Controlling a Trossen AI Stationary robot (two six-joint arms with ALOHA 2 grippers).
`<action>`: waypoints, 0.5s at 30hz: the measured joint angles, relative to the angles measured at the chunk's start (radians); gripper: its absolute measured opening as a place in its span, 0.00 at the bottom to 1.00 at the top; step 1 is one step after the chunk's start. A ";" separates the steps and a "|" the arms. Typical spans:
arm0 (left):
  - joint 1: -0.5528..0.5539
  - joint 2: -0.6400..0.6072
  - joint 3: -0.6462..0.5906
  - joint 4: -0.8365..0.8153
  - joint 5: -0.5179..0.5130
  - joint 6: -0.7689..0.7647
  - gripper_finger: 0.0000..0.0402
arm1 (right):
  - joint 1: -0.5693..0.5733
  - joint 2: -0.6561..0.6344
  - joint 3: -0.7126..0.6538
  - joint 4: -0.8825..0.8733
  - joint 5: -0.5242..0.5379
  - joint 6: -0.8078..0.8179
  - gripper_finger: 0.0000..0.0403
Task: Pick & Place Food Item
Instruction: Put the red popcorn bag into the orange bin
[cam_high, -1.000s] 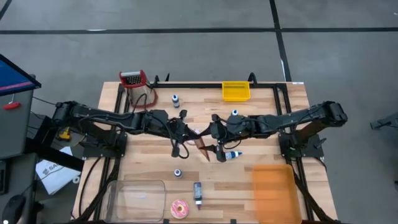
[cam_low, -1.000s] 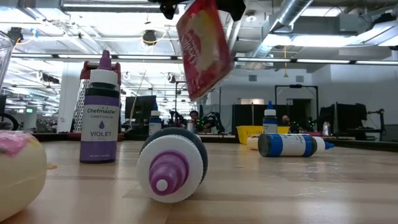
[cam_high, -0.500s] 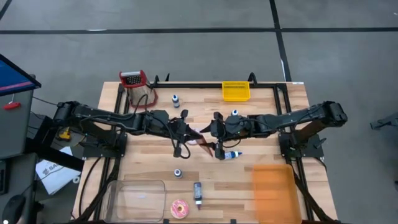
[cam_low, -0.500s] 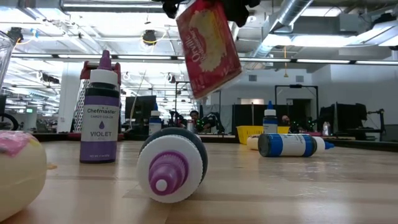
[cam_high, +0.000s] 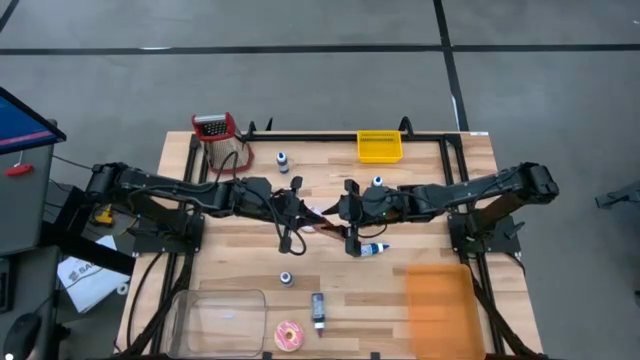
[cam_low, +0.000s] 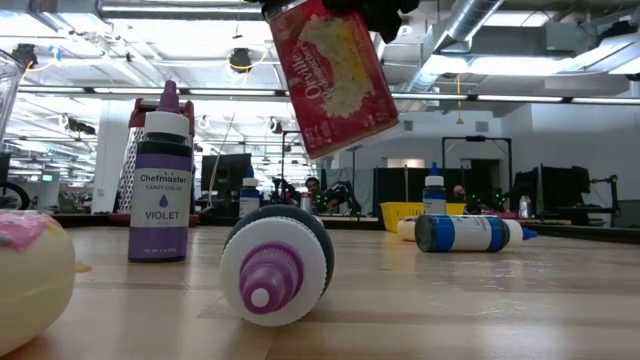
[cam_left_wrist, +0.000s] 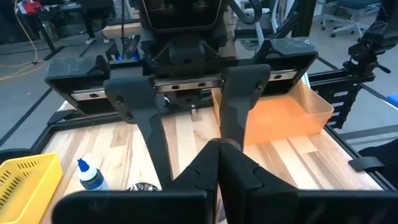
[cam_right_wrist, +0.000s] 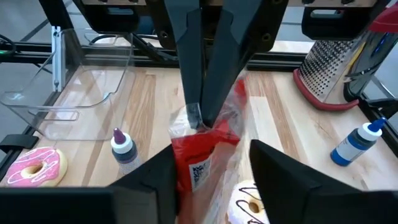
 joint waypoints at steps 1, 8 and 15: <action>0.000 0.000 0.000 0.000 0.000 0.000 0.00 | 0.000 0.000 0.000 0.000 0.000 0.000 0.38; 0.000 0.000 0.000 0.000 0.003 -0.001 0.00 | 0.010 0.000 0.000 0.000 0.000 -0.011 0.20; 0.000 0.000 0.000 0.000 0.003 -0.001 0.00 | 0.024 0.000 0.000 0.000 0.001 -0.008 0.03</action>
